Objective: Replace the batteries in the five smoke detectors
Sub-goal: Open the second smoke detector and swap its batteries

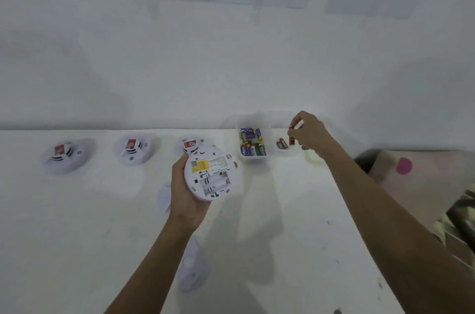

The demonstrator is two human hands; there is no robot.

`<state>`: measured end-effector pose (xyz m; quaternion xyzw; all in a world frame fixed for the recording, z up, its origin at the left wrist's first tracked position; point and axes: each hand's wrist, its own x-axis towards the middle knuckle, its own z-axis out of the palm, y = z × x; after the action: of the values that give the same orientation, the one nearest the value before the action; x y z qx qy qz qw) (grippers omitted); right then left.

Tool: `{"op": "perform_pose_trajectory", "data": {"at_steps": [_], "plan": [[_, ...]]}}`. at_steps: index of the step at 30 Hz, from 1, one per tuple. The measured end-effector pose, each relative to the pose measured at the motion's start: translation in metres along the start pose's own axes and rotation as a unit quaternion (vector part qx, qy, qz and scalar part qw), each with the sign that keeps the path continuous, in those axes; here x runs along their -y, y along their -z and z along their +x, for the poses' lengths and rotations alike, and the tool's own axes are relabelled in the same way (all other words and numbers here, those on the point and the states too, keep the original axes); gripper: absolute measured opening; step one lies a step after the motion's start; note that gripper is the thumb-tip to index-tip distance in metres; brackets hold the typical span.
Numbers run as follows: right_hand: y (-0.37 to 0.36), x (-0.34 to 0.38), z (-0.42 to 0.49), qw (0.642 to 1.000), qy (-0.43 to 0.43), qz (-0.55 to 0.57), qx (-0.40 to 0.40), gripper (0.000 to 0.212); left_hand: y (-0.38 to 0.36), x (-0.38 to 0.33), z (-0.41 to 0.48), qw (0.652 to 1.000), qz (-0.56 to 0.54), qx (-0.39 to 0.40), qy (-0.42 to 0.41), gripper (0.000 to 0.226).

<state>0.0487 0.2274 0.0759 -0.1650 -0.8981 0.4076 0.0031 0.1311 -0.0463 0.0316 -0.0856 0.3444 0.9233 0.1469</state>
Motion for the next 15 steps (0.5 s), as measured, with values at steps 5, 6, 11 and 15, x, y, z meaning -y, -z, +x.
{"op": "perform_pose_trajectory", "data": {"at_steps": [5,6,11,15], "plan": [[-0.011,-0.021,0.049,0.997,0.005,-0.064,0.052,0.014,-0.003,0.019,0.015,0.999,-0.009,-0.04,0.016,0.055],[-0.015,-0.023,0.055,0.994,0.004,-0.081,0.074,0.013,-0.005,0.021,0.018,0.999,-0.002,-0.047,0.016,0.055],[-0.031,-0.033,0.076,0.97,0.018,-0.184,0.157,0.01,-0.016,0.027,0.031,0.998,-0.001,-0.054,0.025,0.058],[-0.038,-0.04,0.087,0.958,0.027,-0.226,0.177,0.012,-0.017,0.028,0.04,0.998,-0.008,-0.054,0.031,0.056]]}}
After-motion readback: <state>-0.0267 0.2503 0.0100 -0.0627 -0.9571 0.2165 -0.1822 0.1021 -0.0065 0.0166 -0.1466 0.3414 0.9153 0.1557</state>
